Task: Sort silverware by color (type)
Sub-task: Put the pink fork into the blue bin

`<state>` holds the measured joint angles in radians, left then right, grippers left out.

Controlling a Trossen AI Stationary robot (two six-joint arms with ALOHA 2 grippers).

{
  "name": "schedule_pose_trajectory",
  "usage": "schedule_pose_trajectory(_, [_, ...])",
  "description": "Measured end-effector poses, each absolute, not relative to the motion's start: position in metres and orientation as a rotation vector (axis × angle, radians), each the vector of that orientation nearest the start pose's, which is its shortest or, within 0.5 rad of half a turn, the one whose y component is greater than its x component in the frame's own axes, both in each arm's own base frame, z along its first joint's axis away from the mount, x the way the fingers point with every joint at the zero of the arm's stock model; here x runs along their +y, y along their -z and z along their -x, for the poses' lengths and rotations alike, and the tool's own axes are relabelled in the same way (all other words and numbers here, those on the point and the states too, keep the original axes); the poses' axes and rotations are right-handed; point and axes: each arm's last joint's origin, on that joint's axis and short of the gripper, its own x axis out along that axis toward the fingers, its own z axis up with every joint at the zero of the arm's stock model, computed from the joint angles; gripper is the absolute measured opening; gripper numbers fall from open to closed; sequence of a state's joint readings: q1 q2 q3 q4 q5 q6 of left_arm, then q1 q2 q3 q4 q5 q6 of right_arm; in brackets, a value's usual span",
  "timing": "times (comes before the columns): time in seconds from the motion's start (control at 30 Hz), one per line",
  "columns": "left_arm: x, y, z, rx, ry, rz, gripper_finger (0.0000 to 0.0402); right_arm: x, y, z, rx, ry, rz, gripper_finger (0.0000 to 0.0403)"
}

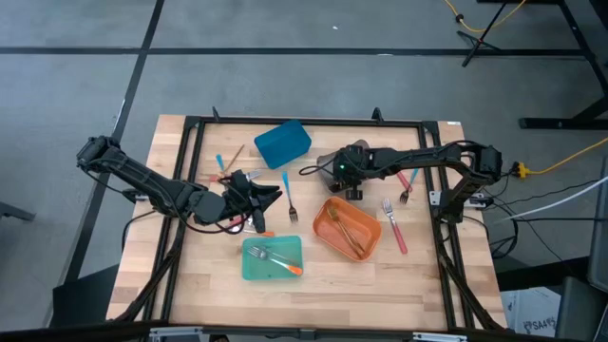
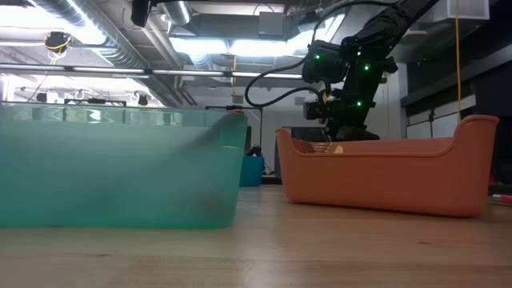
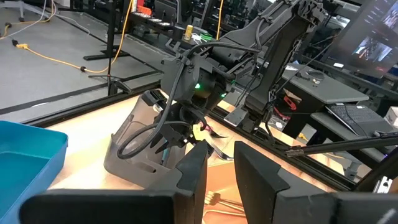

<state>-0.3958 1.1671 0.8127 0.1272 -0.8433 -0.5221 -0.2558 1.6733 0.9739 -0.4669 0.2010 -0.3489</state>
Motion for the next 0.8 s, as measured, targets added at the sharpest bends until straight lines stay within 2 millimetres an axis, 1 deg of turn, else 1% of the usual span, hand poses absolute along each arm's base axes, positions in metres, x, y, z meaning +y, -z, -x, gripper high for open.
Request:
schedule_pose_trajectory(0.13, [-0.077,-0.298,-0.241,0.066,-0.481,0.379,0.0073,-0.085,-0.168,-0.301,1.231,0.194,0.271,0.0060])
schedule_pose_trajectory(0.27, [-0.077,-0.298,-0.241,0.065,-0.481,0.379,0.0073,-0.086,-0.180,-0.308,1.196,0.203,0.274,0.0060])
schedule_pose_trajectory(0.4, [-0.077,-0.298,-0.241,0.066,-0.481,0.379,0.0073,-0.089,-0.198,-0.317,1.165,0.212,0.278,0.0060])
schedule_pose_trajectory(0.57, [-0.077,-0.297,-0.240,0.070,-0.482,0.376,0.0073,-0.090,-0.226,-0.323,1.187,0.206,0.276,0.0060])
schedule_pose_trajectory(0.7, [-0.077,-0.296,-0.240,0.083,-0.485,0.366,0.0073,-0.090,-0.250,-0.320,1.269,0.184,0.267,0.0060])
schedule_pose_trajectory(0.8, [-0.077,-0.295,-0.240,0.087,-0.488,0.379,0.0073,-0.088,-0.266,-0.313,1.350,0.162,0.255,0.0060])
